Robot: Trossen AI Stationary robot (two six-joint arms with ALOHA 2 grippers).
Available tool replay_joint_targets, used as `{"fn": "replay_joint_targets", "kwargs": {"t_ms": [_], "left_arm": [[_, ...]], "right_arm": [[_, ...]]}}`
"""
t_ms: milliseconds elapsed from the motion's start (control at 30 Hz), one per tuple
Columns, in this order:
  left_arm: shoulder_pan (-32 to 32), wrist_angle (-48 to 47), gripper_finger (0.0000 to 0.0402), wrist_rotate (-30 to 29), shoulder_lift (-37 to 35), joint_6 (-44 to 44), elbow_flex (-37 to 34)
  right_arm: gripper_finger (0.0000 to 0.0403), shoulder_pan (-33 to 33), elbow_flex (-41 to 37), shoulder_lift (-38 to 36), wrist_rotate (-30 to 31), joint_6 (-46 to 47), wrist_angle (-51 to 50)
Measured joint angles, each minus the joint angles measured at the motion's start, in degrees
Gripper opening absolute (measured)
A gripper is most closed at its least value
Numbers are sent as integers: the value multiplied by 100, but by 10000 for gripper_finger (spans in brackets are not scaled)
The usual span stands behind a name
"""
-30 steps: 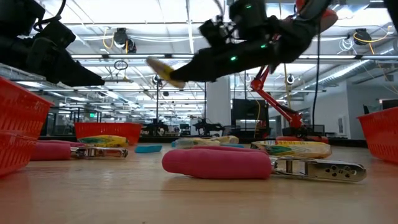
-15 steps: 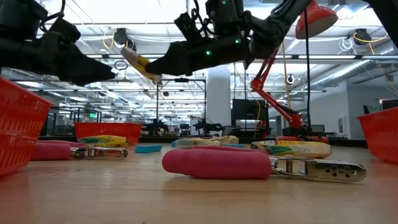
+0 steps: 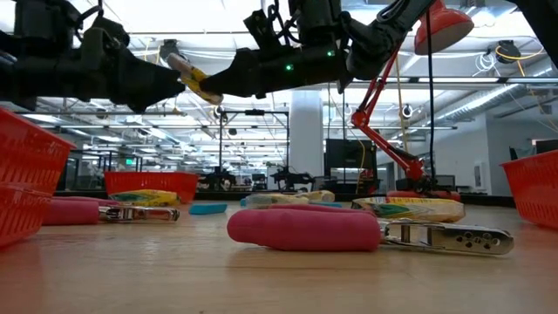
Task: Pick & Place School Supplies
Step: Put the yellow crayon box into the top red basket
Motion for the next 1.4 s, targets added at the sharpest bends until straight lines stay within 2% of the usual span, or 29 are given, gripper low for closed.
{"fn": "replay_joint_targets", "kwargs": {"t_ms": [133,300,567,667,833,867,1233,1300,1400], "left_arm": [[2,627,214,-4,661,91,167],[2,881,214,35,1194,236,442],[0,1071,211,152,1434,564,588],[0,1196,184,155,1434,680,588],[-28,1296,76,120,1430,922,588],[-30,1280,68,131,1430,950,588],[-25,1119,68,185,1423,1066,588],[-6,1054,68,204,1426,1068,593],[-6,932,68,219,1432,1122,586]], "right_arm": [[49,1,0,0,-29,4,-2],[49,1,0,0,-139,90,-15],[46,1,-1,0,-145,120,-157],[46,1,-3,0,-145,129,-233],[46,1,-4,0,-148,138,-256],[46,1,-6,0,-157,139,-259],[44,1,-11,-1,-157,118,-318],[68,6,-11,0,-137,135,-394],[146,4,-11,0,-121,406,-526]]}}
